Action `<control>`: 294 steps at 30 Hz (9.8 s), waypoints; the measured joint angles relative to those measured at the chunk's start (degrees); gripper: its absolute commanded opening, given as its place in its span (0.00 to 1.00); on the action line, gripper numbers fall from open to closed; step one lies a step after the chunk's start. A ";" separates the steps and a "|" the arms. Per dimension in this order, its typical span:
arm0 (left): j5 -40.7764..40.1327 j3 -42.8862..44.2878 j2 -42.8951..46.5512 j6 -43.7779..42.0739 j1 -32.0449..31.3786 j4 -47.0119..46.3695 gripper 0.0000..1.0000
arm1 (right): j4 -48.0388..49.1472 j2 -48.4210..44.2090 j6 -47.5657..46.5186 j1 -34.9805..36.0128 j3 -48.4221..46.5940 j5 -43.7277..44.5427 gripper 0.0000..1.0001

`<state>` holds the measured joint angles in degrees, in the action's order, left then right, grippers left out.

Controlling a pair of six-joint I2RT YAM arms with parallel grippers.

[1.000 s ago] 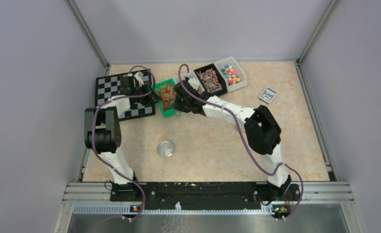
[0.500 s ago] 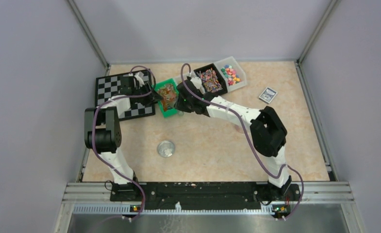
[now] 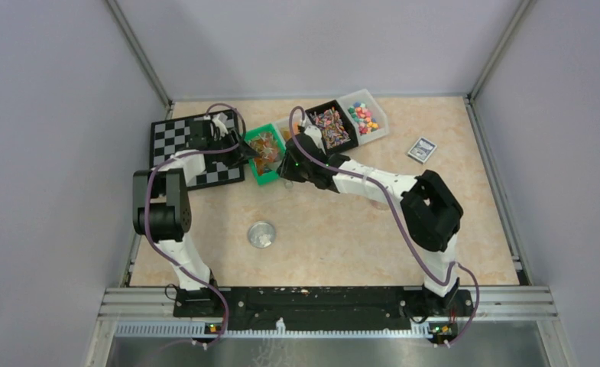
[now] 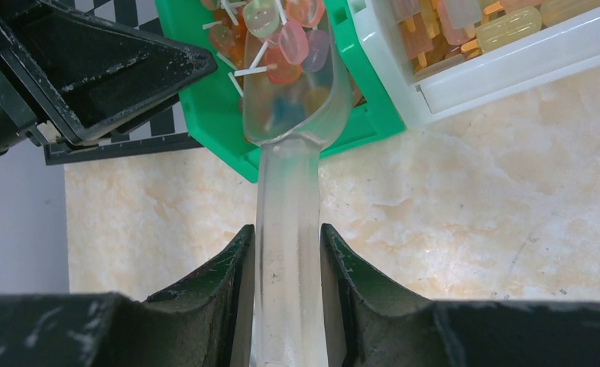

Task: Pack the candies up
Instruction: Scoop the fake candies from the storage box, then place the fake candies in the packing bottle, then scoop the fake candies from the storage box.

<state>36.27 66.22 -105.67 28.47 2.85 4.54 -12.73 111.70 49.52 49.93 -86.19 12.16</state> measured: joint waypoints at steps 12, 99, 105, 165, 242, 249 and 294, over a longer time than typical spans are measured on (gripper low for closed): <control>0.24 -0.28 3.93 0.87 0.85 0.59 0.59 | 5.14 -2.58 -1.18 -0.22 5.38 -1.40 0.00; -1.20 -1.84 10.67 1.40 3.78 -1.49 0.66 | 27.91 -45.48 -8.44 -5.35 42.80 -1.77 0.00; -1.20 -1.90 10.69 1.40 3.80 -1.51 0.66 | 20.55 -57.59 -9.46 -5.49 47.34 2.71 0.00; -1.14 -2.16 10.69 1.38 3.80 -1.51 0.67 | -42.66 -78.51 7.80 -5.49 40.72 14.67 0.00; 10.36 -2.16 24.30 2.67 -1.27 -0.61 0.97 | -23.10 -57.00 -12.39 -18.99 22.82 -18.88 0.00; 10.69 -2.58 29.92 0.48 -6.78 0.70 0.99 | -10.16 -47.67 -10.03 -17.94 22.80 -23.93 0.00; -7.78 0.50 3.65 5.05 2.03 3.04 0.57 | -48.19 10.23 1.05 -5.70 -41.51 -18.10 0.00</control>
<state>28.49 66.72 -102.02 33.52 4.89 7.57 -60.93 121.93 50.57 44.23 -127.70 -5.93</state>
